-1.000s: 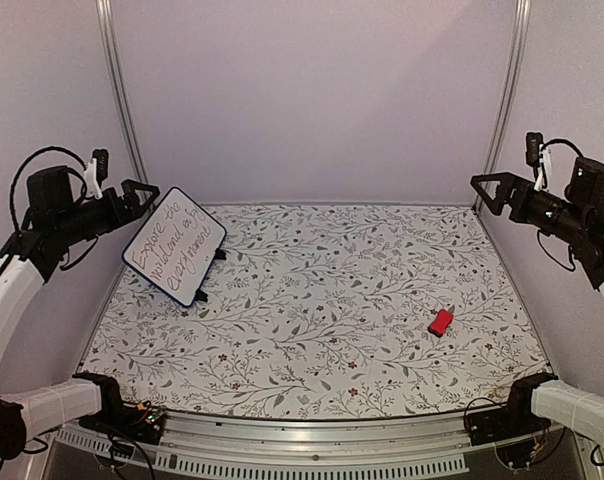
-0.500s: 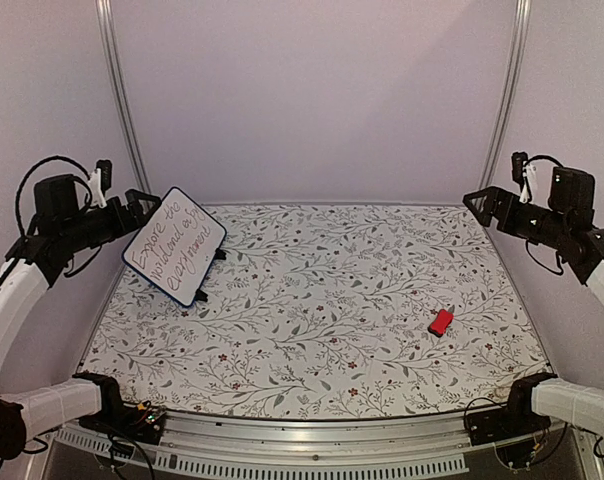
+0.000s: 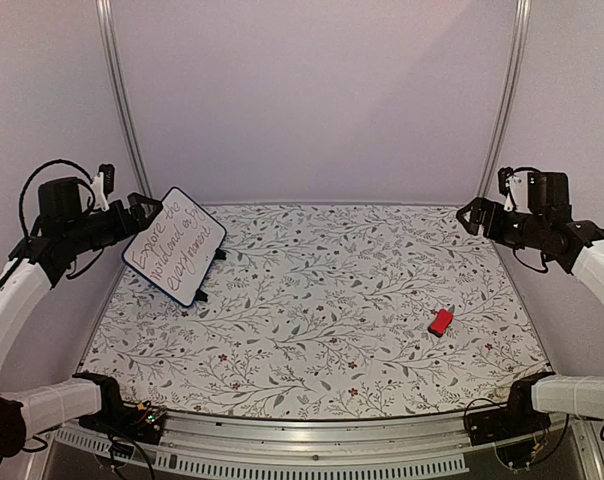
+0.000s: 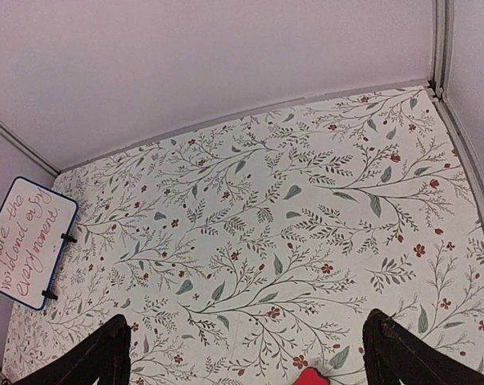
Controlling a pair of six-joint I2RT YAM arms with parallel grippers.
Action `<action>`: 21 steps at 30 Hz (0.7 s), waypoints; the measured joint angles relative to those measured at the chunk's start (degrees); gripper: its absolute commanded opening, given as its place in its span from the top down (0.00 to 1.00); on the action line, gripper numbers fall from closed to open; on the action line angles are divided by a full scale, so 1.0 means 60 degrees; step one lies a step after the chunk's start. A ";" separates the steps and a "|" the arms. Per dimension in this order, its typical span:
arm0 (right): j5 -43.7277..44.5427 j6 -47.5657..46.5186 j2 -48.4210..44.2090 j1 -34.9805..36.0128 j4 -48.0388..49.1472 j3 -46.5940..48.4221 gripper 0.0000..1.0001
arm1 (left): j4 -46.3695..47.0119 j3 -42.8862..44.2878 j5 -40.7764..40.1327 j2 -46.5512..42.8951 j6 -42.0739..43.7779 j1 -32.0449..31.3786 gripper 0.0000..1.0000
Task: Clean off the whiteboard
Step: Move the whiteboard to the center of the board.
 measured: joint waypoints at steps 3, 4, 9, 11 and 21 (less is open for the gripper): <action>0.0517 0.0226 0.0546 0.0200 -0.0197 0.0062 0.01 | 0.0000 0.0000 -0.0033 0.0007 0.0000 0.0000 0.00; 0.0681 0.0331 0.0739 0.0270 -0.0299 0.0062 0.01 | 0.0000 0.0000 -0.0029 0.0007 -0.0007 0.0000 0.00; 0.1177 0.0943 0.1096 0.0379 -0.0710 -0.0069 0.01 | 0.0000 0.0000 -0.0058 0.0007 -0.0091 0.0000 0.00; 0.1264 0.1115 0.1096 0.0379 -0.0696 -0.0219 0.01 | 0.0000 0.0000 -0.0069 0.0007 -0.0098 0.0000 0.00; 0.1111 0.1322 0.1847 0.0780 -0.0612 -0.0816 0.01 | -0.0004 -0.0040 -0.0277 0.0277 -0.0135 0.0000 0.00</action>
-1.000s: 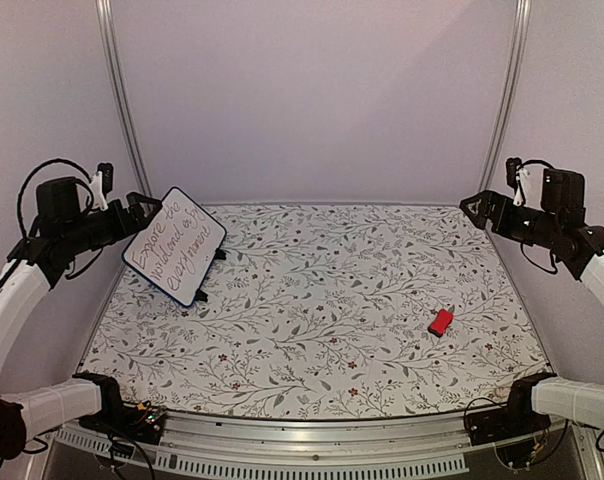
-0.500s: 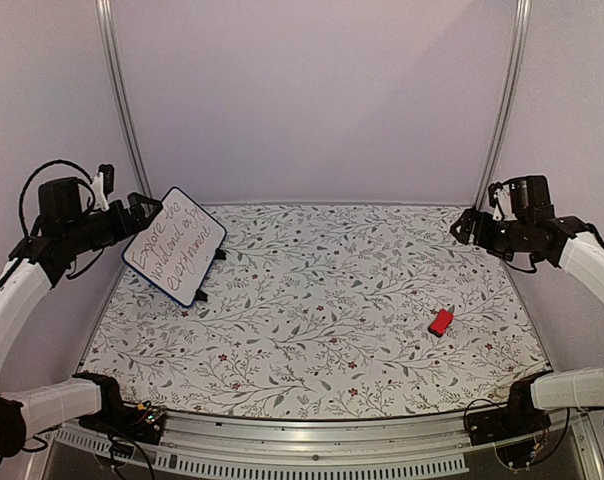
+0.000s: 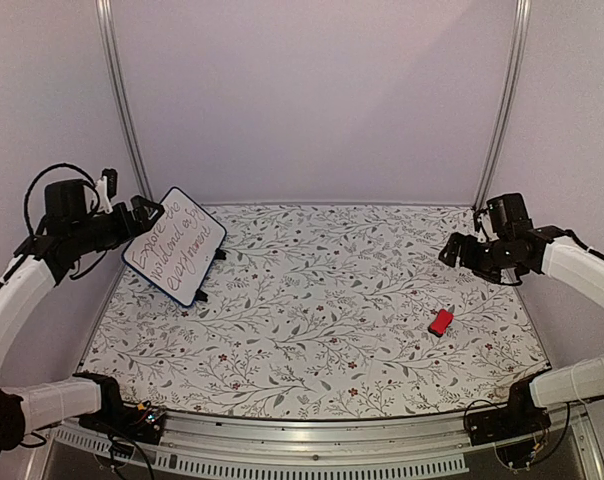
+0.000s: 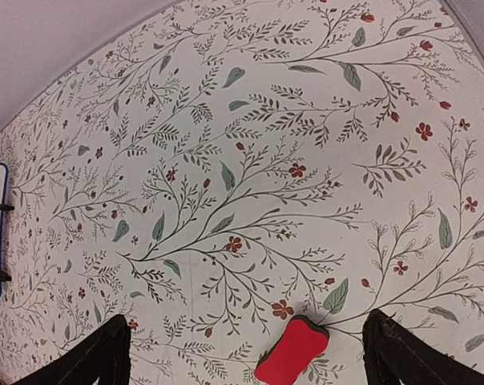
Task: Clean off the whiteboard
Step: Move the whiteboard to the center of the board.
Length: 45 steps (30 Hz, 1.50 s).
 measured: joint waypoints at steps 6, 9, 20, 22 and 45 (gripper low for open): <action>0.0011 0.0022 0.0463 0.0357 0.0189 -0.0018 0.01 | -0.0007 -0.0488 -0.0270 0.0397 -0.0521 -0.0058 0.00; 0.0011 0.0040 0.0528 0.0415 0.0339 -0.0036 0.01 | -0.0033 -0.0780 -0.0761 0.0550 -0.0933 -0.0426 0.00; 0.0047 0.0149 0.0812 0.0787 0.0725 -0.0084 0.01 | -0.0514 -0.0914 -0.3268 0.0590 -0.2743 -0.3042 0.04; 0.0044 0.0168 0.0816 0.0823 0.0783 -0.0084 0.01 | -0.0503 -0.0940 -0.3588 0.0743 -0.3002 -0.3406 0.04; -0.0011 0.0222 0.0776 0.0849 0.1104 -0.0321 0.01 | -0.3880 0.3166 -0.7235 0.7668 -0.8255 -0.6047 0.30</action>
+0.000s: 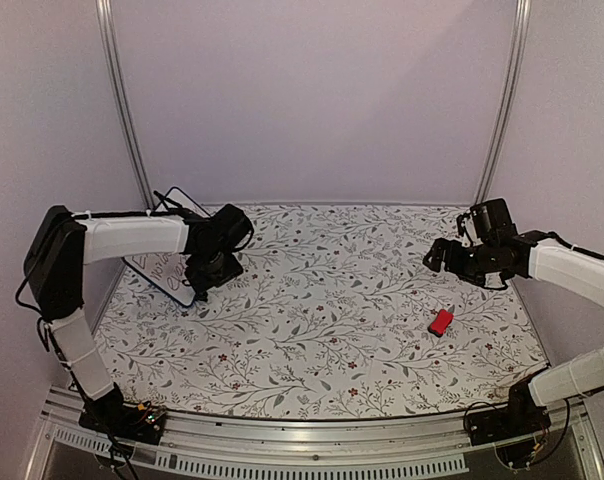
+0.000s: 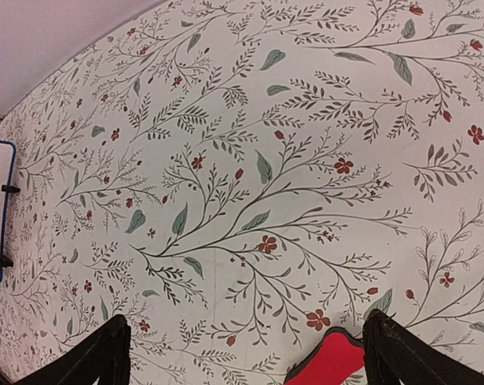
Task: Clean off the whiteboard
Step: Move the whiteboard to the center of the board.
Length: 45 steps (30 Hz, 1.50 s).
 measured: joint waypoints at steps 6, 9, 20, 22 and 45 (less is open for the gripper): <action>0.0004 0.0004 -0.0146 0.0036 0.0040 -0.0058 0.01 | -0.1778 0.1927 -0.0528 0.2229 -0.1089 -0.0022 0.34; -0.0007 0.0000 -0.0208 0.0040 0.0047 -0.0087 0.01 | -0.2324 0.1912 -0.0852 0.2357 -0.1552 -0.0026 0.37; -0.0157 -0.0004 -0.0244 0.0044 0.0127 -0.0142 0.01 | -0.3220 0.1916 -0.1905 0.2572 -0.2779 -0.0058 0.46; -0.0233 -0.0004 -0.0244 0.0044 0.0146 -0.0142 0.01 | -0.3308 0.1905 -0.1982 0.2725 -0.2922 -0.0058 0.47; -0.0743 0.0000 -0.0423 0.0124 0.0262 -0.0266 0.01 | -0.3264 0.2018 -0.2674 0.3628 -0.3180 -0.0066 0.67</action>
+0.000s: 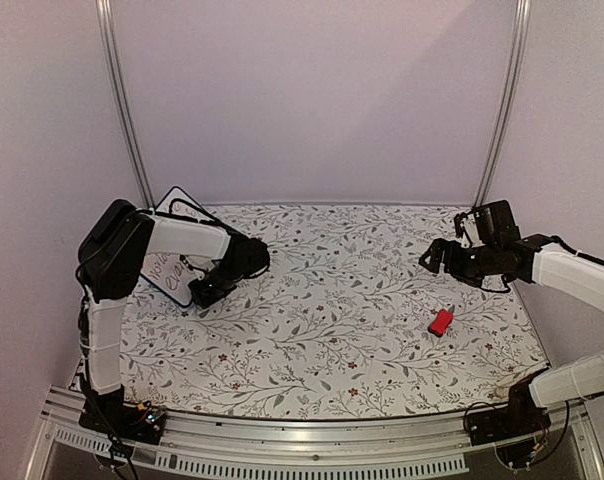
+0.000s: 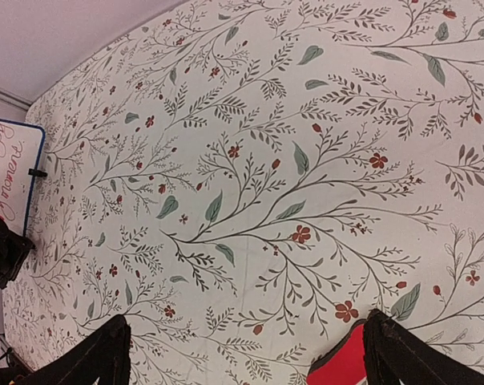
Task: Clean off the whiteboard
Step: Move the whiteboard to the center of the board.
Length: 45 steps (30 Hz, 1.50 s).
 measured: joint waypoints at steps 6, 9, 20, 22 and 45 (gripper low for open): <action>-0.0029 0.0000 0.0000 0.0015 0.0029 0.0000 0.01 | 0.0051 0.0044 -0.0098 0.0007 -0.0015 0.0000 0.74; -0.0073 0.0000 0.0000 0.0047 0.0062 0.0000 0.01 | 0.0051 0.0044 -0.0153 0.0011 -0.0022 0.0000 0.74; -0.0226 0.0007 0.0000 0.0066 0.0138 -0.0098 0.01 | 0.0124 -0.0069 -0.0291 0.0011 -0.0076 0.0007 0.79; -0.0248 0.0015 0.0000 0.0069 0.0160 -0.0127 0.01 | 0.0193 -0.0160 -0.0372 0.0011 -0.0076 0.0007 0.83; -0.0335 0.0113 0.0000 0.0109 0.0277 -0.0127 0.01 | 0.2280 -0.2011 -0.1086 -0.0922 0.0532 -0.0007 0.92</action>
